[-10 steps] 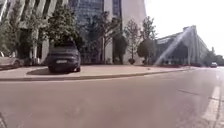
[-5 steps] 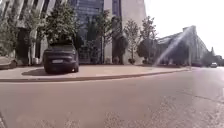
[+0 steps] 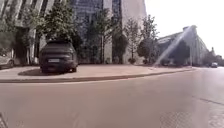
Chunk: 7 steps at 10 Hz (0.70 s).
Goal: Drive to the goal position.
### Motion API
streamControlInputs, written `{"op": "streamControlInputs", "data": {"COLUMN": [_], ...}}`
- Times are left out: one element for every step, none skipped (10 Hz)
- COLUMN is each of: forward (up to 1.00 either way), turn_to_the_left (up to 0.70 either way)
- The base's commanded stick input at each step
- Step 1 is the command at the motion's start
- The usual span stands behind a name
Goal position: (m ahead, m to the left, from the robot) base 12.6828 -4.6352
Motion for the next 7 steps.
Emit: {"op": "streamControlInputs", "data": {"forward": [0.7, 0.7, 0.7, 0.7, 0.7, 0.7, 0.7], "turn_to_the_left": [0.0, 0.0, 0.0, 0.0, -0.01, -0.07, -0.12]}}
